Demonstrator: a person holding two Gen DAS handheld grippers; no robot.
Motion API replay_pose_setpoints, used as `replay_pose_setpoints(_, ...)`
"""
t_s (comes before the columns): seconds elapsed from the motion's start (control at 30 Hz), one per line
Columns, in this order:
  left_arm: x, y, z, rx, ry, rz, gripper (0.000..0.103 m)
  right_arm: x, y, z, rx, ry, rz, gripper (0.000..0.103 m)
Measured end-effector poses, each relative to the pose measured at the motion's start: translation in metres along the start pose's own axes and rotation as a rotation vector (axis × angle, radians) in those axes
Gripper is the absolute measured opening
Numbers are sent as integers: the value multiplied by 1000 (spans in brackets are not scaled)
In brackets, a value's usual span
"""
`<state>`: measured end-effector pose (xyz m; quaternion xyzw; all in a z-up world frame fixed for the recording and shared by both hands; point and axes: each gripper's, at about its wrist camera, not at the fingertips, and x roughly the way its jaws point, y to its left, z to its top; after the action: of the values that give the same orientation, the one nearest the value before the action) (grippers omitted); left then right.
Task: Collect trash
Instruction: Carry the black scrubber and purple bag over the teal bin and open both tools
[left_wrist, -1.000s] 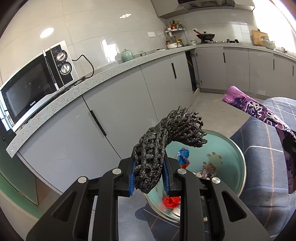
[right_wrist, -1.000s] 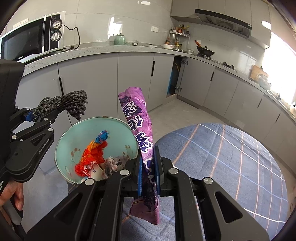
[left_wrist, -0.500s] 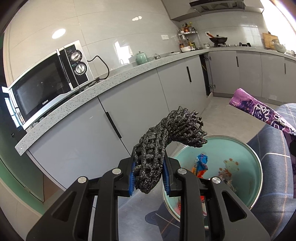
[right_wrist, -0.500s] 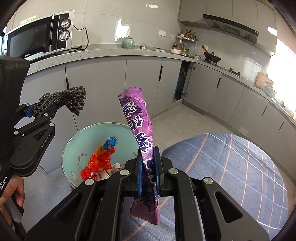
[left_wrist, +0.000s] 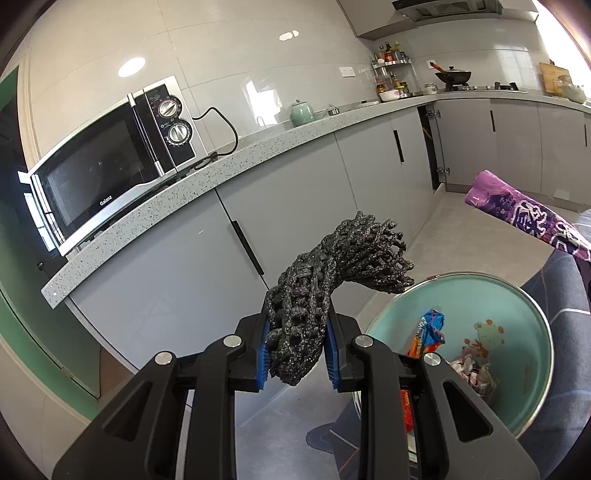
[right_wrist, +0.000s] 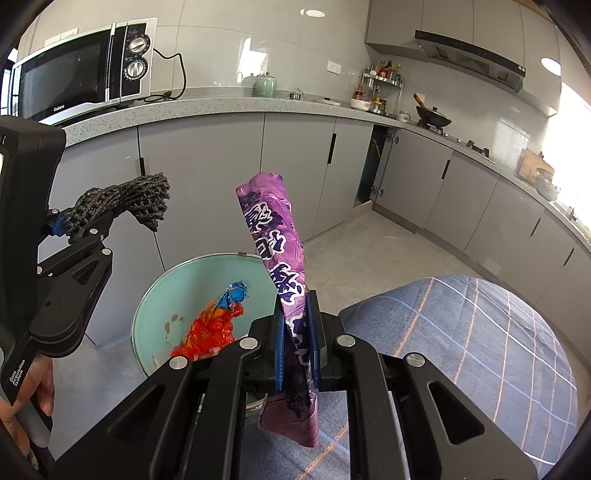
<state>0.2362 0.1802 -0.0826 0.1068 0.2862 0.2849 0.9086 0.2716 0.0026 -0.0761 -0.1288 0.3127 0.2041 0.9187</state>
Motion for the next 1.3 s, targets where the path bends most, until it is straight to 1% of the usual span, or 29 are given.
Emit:
replay_pose_setpoints(0.17, 3, -8, 5, 28, -22, 16, 25, 7, 0, 2, 7, 7, 0, 12)
replay_pose_setpoints(0.37, 15, -10, -2, 45, 11, 10, 25, 13, -1, 1, 12, 13, 5, 12)
replay_pose_setpoints(0.53, 15, -13, -2, 60, 8, 4, 27, 13, -2, 1, 16, 17, 8, 12)
replay_pose_setpoints(0.83, 12, -15, -3, 67, -4, -9, 27, 13, -5, 2, 20, 14, 29, 12)
replay_pose_setpoints(1.3, 16, -17, -4, 70, 8, -26, 28, 20, -4, 6, 19, 21, 58, 12)
